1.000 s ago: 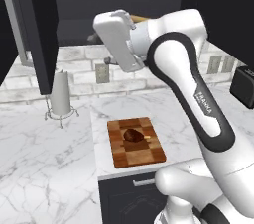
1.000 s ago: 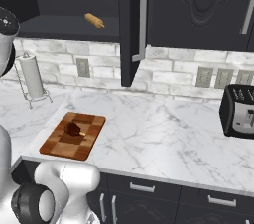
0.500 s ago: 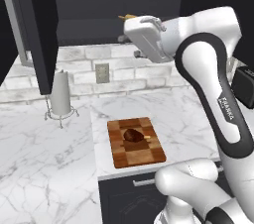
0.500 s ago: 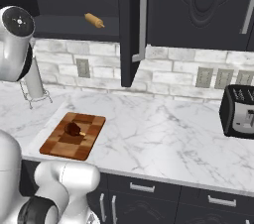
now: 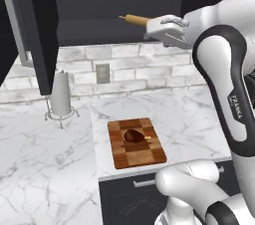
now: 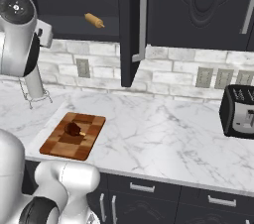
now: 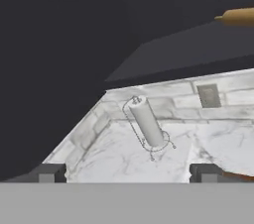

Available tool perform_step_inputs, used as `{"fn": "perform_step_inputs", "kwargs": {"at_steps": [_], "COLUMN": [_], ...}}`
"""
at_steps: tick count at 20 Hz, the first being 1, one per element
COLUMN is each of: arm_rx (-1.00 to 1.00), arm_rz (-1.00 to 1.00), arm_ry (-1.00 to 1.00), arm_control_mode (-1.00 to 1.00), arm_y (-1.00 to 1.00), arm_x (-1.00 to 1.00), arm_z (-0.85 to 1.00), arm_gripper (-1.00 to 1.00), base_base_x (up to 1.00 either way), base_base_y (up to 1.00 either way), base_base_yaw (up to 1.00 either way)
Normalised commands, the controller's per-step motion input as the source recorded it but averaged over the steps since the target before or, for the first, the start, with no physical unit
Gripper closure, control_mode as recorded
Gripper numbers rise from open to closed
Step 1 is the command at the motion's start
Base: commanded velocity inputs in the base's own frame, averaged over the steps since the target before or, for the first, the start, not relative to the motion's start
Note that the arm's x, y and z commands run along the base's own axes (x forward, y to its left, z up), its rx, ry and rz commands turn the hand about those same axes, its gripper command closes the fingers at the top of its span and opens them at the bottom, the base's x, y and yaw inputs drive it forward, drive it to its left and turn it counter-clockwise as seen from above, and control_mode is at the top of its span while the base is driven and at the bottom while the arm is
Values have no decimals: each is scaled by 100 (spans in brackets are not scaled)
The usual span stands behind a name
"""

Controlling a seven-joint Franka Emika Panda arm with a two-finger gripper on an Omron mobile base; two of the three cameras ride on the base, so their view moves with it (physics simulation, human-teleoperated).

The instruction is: Open the cabinet, retrieve the rolling pin, and place it next to the meat on the cutting board to prepare for tenderizing.

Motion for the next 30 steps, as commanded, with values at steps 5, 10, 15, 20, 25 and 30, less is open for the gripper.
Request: {"fn": "perform_step_inputs", "kwargs": {"at_steps": [5,10,15,20,25,30], "arm_rx": [-19,-11,-10,-12,-15,-13], "arm_rz": [-13,-8,-5,-7,-9,-4], "arm_ry": [-14,-14,-6,0,5,5], "arm_control_mode": [-100,-100,-100,-100,-100,-100], "arm_y": [-59,-52,-36,-21,-4,-5], "arm_x": [10,37,57,61,62,62], "arm_z": [9,1,0,0,0,0], "arm_gripper": [-100,-100,-100,-100,-100,-100], "base_base_x": [0,0,0,0,0,0], "base_base_y": [0,0,0,0,0,0], "base_base_yaw": [0,0,0,0,0,0]}}
